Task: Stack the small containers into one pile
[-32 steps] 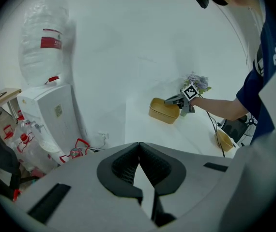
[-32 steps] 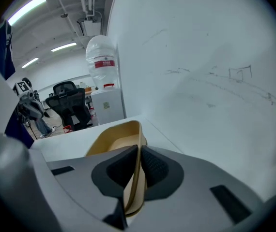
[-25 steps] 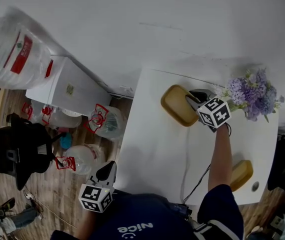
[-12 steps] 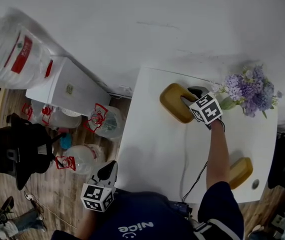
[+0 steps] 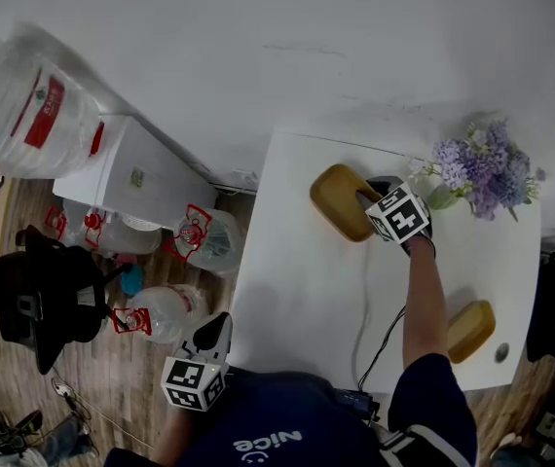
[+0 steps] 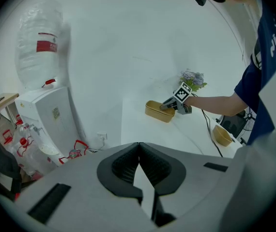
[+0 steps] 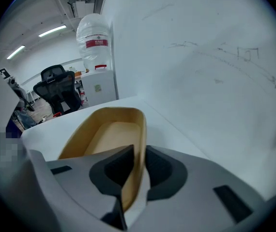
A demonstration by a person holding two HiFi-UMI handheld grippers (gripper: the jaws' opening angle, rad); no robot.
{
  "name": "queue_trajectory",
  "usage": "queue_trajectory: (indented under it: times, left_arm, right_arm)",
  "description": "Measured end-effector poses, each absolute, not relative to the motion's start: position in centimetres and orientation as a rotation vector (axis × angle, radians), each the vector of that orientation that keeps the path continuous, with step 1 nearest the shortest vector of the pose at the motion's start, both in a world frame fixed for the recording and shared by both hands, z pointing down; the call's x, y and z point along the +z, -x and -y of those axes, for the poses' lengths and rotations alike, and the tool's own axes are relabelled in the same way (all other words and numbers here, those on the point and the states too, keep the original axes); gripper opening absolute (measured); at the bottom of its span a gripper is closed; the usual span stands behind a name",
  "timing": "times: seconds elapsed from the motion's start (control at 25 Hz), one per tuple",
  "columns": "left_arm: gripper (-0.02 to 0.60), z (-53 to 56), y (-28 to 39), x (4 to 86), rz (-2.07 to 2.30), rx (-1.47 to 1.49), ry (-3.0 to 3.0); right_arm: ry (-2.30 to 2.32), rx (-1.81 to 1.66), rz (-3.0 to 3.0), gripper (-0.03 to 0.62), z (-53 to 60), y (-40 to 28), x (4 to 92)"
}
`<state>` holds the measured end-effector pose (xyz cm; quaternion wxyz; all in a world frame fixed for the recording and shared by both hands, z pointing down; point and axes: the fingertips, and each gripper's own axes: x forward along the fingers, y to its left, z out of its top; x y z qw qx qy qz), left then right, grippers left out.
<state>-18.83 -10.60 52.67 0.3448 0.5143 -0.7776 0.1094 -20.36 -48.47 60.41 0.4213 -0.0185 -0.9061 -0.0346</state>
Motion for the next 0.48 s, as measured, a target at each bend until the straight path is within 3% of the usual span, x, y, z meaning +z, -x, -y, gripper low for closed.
queue_trajectory:
  times: [0.04,0.48]
  left_arm:
    - [0.018,10.7,18.8,52.7,2.018,0.281,-1.342]
    - [0.018,11.3,17.5,52.0,1.996,0.241,-1.463]
  right_arm:
    - [0.033,-0.076,2.274,0.067,48.5,20.2,60.1]
    - [-0.112,0.155,2.435,0.057,45.9,17.0,55.6]
